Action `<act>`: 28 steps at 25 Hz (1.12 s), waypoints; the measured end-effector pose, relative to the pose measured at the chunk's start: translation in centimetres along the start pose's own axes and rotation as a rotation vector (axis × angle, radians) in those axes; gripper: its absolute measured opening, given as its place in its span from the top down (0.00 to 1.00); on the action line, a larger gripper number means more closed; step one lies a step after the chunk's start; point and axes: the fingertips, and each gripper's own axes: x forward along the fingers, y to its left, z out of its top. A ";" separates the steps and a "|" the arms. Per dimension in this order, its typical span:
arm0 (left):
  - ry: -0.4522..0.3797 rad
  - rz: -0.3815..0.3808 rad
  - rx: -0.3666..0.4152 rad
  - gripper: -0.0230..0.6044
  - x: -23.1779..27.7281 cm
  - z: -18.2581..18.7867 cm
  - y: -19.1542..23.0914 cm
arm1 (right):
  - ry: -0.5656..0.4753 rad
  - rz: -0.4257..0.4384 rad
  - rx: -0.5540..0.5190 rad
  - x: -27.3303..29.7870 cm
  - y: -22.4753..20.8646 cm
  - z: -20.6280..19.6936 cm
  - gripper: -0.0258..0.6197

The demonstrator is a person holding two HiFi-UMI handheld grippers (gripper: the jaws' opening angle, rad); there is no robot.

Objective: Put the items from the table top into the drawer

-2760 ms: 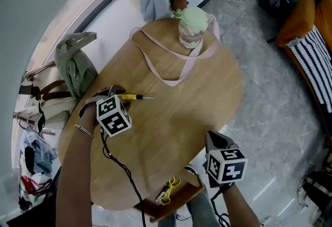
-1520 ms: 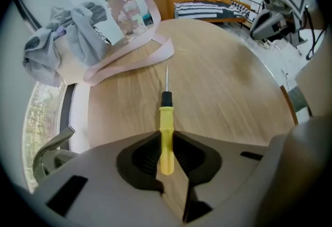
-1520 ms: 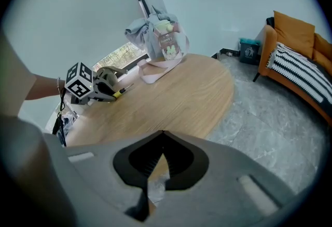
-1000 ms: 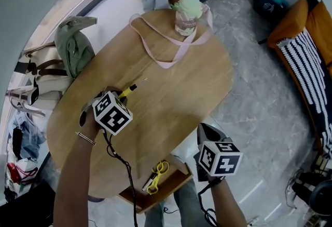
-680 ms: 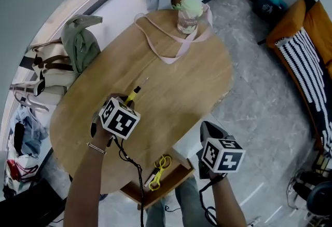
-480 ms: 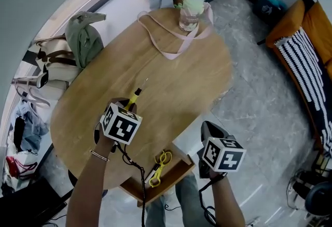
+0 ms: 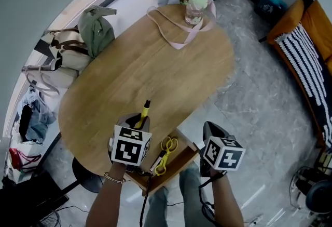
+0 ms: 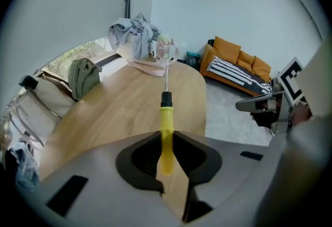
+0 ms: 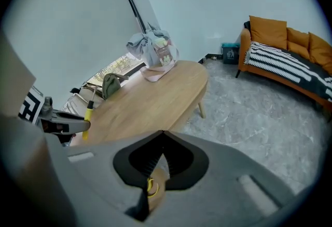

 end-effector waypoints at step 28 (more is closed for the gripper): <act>0.094 -0.100 -0.030 0.85 -3.7 -16.7 -6.6 | 0.022 -0.043 0.068 -5.0 2.2 -11.4 0.95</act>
